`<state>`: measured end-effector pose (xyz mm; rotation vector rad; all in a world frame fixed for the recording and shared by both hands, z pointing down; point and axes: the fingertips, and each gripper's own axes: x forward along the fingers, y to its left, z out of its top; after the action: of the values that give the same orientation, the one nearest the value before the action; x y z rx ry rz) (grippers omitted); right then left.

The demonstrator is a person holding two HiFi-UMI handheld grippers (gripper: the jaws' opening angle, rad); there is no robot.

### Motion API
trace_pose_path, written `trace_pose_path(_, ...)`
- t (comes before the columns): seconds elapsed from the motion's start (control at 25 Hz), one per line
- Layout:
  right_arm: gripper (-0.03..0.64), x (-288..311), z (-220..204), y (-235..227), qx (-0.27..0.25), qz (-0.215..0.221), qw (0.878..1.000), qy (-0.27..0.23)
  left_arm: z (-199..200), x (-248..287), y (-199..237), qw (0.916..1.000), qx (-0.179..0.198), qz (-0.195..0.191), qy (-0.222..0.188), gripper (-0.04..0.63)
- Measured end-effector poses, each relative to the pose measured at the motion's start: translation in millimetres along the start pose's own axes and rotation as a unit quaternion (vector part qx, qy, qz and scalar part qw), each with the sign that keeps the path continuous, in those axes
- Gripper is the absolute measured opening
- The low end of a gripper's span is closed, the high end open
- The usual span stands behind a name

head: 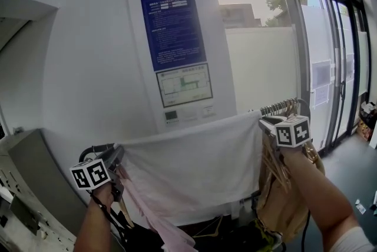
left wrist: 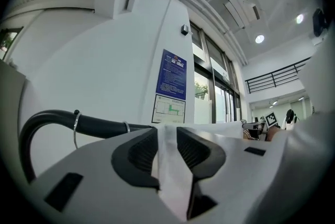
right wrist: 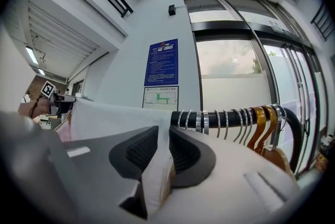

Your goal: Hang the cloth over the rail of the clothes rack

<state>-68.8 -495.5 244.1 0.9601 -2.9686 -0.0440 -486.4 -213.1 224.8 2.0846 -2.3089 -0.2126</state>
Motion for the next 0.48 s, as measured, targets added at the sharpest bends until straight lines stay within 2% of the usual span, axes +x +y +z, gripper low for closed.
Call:
trace_pose_path(0.08,0.098,-3.0,0.3,1.0,-0.007,-0.007,1.0,0.0,2.9,-0.2,-3.7,1.0,0.004,-0.001,-0.007,0.145)
trace_pose_path(0.2,0.104,-5.3,-0.1,1.4,-0.012,-0.01,1.0,0.002,4.8,-0.6,-7.7,0.9999,0.01,0.009,-0.011,0.198)
trace_pose_path(0.28,0.104,-6.3,-3.8,1.7,-0.01,-0.009,1.0,0.006,8.6,-3.5,-8.7,0.999,0.033,0.026,-0.016,0.228)
trace_pose_path(0.4,0.104,-9.0,-8.5,2.5,-0.006,-0.008,1.0,0.007,20.7,-12.7,-8.2,0.9963,0.06,0.051,-0.034,0.241)
trace_pose_path(0.48,0.104,-10.7,-8.7,4.3,-0.005,-0.006,1.0,0.005,23.7,-14.3,-12.2,0.9964,0.06,0.047,-0.037,0.241)
